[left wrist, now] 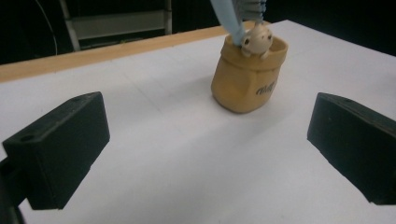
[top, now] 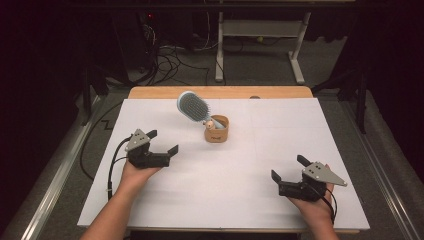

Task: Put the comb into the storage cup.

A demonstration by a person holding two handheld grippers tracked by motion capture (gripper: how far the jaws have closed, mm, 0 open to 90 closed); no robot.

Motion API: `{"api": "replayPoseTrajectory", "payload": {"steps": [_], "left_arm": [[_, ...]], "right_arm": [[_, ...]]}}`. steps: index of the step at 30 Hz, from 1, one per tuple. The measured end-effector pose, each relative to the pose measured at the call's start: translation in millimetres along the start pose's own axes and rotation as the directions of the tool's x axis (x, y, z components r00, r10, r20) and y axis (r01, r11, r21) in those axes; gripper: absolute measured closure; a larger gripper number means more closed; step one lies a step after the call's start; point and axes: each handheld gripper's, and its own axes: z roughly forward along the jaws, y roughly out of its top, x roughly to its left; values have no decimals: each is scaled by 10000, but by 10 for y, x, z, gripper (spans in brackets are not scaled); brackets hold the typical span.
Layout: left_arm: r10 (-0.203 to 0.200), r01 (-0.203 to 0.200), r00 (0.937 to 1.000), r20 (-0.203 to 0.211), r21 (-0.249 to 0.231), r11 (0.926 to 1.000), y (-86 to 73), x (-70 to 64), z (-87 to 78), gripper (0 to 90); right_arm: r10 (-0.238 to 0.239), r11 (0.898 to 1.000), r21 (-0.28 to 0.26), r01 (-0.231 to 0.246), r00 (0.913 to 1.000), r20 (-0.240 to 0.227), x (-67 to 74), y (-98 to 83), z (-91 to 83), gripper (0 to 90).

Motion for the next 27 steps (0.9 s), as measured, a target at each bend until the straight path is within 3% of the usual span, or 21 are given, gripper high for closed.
{"api": "replayPoseTrajectory", "payload": {"steps": [7, 11, 13, 16, 17, 19, 22, 27], "left_arm": [[89, -88, 9999, -98, 130, 9999, -143, -17, -179, 0], [20, -31, 9997, -256, -425, 9991, -184, -14, -398, 0], [234, -256, 9988, -433, -522, 9983, -213, -20, -498, 0], [139, -165, 9994, -322, -835, 9964, -231, -47, -614, 0], [291, -316, 9991, -311, -859, 9958, -233, -73, -640, 0], [660, -692, 9971, -369, -918, 9934, -235, -115, -669, 0], [474, -493, 9986, -234, -878, 9949, -251, -92, -660, 0], [497, -510, 9986, -196, -703, 9962, -273, -92, -624, 0]], "right_arm": [[28, 10000, -5, -27, 10000, 63, -18, -3, -8, 2], [153, 9999, 45, -153, 9998, 106, -39, -14, -13, 2], [178, 9998, 48, -179, 9998, 117, -41, -15, -16, 2], [128, 9999, -7, -128, 9999, 100, -24, -4, -28, 2], [135, 9999, -4, -135, 9999, 99, -19, -3, -32, 2], [202, 9998, -11, -202, 9997, 112, -13, -1, -41, 2], [247, 9997, -51, -246, 9996, 168, -2, 9, -69, 2], [276, 9995, -126, -273, 9993, 254, 13, 21, -92, 2]]}}
